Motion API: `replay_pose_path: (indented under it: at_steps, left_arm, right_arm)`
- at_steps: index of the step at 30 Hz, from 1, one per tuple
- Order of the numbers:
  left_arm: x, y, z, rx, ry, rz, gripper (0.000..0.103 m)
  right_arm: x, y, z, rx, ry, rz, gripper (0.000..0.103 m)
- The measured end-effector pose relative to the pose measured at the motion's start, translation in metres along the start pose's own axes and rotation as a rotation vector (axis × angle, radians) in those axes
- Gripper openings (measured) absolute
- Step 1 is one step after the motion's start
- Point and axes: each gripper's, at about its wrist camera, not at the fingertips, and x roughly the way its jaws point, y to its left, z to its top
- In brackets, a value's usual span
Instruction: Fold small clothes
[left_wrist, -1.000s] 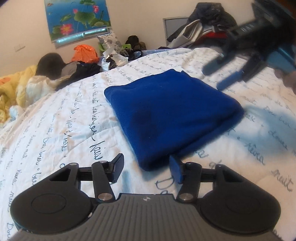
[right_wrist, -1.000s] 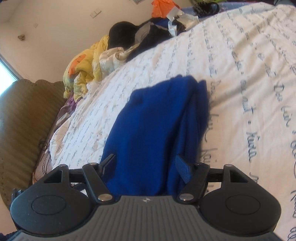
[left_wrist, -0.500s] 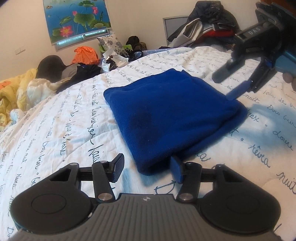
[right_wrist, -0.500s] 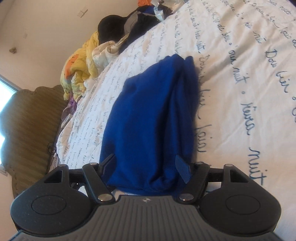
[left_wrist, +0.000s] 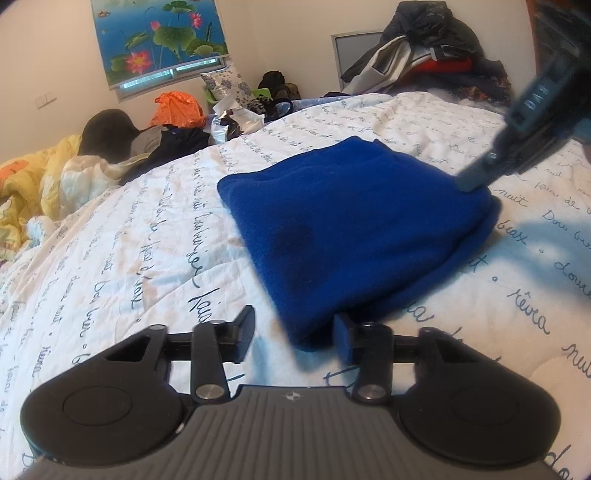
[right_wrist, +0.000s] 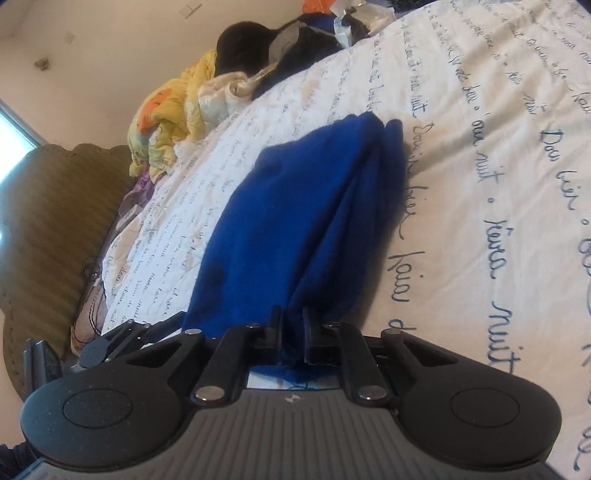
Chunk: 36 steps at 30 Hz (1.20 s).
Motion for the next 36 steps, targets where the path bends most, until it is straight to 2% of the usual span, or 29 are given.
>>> replay_pose_path:
  at_steps: [2,3,6,9,12,16,24,25,27,31,32,33,34,36]
  left_arm:
    - [0.001,0.003,0.001,-0.03,0.008,-0.018,0.031]
    - [0.001,0.002,0.002,-0.031,0.008,-0.02,0.024]
    - [-0.001,-0.003,0.005,-0.008,-0.003,-0.011,0.015]
    - [-0.001,-0.001,0.005,-0.015,0.011,-0.017,0.015]
    - [-0.002,-0.001,0.003,-0.014,0.014,-0.018,0.018]
    - [0.0,0.0,0.003,-0.033,0.02,-0.009,0.022]
    - [0.007,-0.004,0.007,-0.039,0.012,-0.004,0.024]
    - [0.009,-0.005,0.008,-0.037,0.008,-0.002,0.024]
    - [0.008,-0.001,0.009,-0.046,0.01,-0.016,0.016]
    - [0.0,0.013,0.002,-0.056,0.02,-0.031,0.014]
    - [0.003,0.014,-0.002,-0.06,0.032,-0.03,0.014]
    - [0.002,0.012,-0.005,-0.055,0.01,-0.023,0.013]
    - [0.002,0.009,-0.004,-0.038,0.007,-0.016,0.013]
    - [-0.001,0.007,0.0,-0.035,0.009,-0.028,0.014]
  right_arm:
    - [-0.003,-0.011,-0.003,0.023,0.01,-0.016,0.003]
    - [-0.001,-0.015,-0.005,0.032,0.021,-0.028,0.003]
    - [0.0,-0.013,-0.007,0.019,0.03,-0.02,0.003]
    - [0.001,-0.01,-0.005,0.02,0.033,-0.01,0.004]
    - [-0.001,-0.021,-0.001,0.089,0.022,0.02,0.008]
    - [0.003,-0.041,0.0,0.21,0.024,0.096,0.022]
    - [0.025,-0.053,0.01,0.27,0.07,0.105,0.022]
    - [0.028,-0.053,0.01,0.272,0.065,0.113,0.02]
    - [0.028,-0.046,0.01,0.234,0.065,0.095,0.003]
    - [0.0,-0.034,0.0,0.146,0.036,0.071,0.002]
    - [0.002,-0.042,-0.006,0.153,0.056,0.029,0.002]
    - [0.006,-0.053,-0.016,0.164,0.055,0.029,0.0]
    - [0.006,-0.062,-0.02,0.216,0.037,0.066,0.0]
    - [0.002,-0.065,-0.018,0.254,0.001,0.08,0.006]
